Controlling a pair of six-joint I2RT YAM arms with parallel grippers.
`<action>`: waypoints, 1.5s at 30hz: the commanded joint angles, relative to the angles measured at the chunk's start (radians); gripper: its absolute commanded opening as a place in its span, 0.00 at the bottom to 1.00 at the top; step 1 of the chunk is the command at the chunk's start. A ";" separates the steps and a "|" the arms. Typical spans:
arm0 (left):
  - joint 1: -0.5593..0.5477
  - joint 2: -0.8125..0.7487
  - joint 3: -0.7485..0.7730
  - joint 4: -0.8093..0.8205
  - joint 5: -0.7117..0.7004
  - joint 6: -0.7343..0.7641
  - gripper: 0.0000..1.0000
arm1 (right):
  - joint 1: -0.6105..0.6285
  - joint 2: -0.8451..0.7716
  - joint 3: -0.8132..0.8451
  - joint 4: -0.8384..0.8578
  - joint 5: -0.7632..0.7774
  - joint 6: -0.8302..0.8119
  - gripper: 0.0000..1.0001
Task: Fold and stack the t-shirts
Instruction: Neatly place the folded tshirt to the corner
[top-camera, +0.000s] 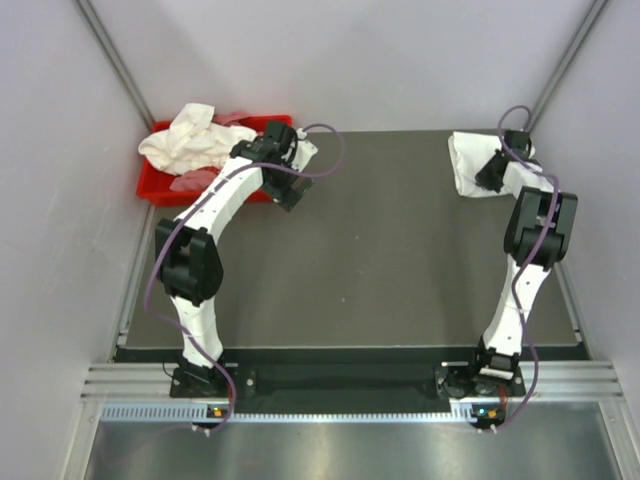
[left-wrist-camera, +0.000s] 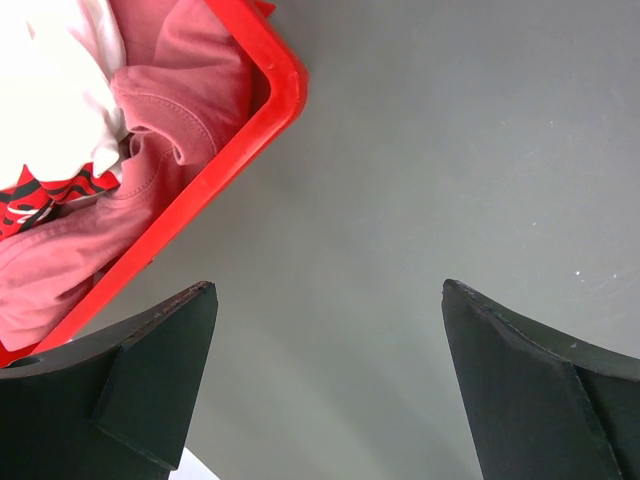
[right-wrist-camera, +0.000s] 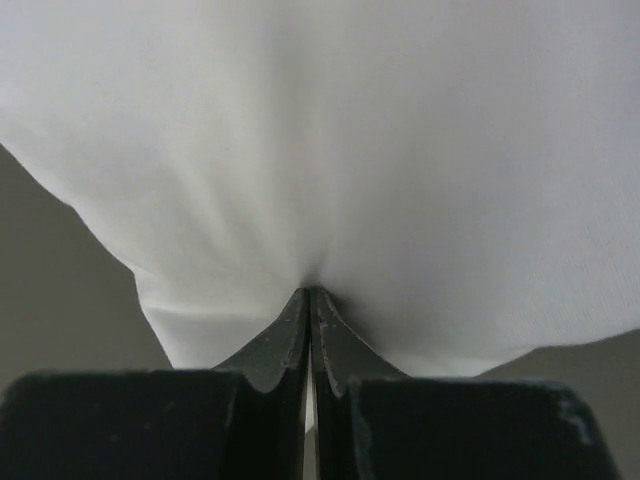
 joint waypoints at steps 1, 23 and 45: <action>0.010 -0.063 0.027 0.001 0.009 0.008 0.99 | 0.010 0.039 0.092 -0.049 -0.067 0.011 0.00; 0.029 -0.049 0.033 0.003 0.027 0.016 0.99 | 0.033 0.285 0.466 0.299 -0.241 0.426 0.00; 0.030 -0.034 0.044 -0.005 0.038 0.019 0.99 | 0.082 0.429 0.618 0.481 -0.179 0.566 0.02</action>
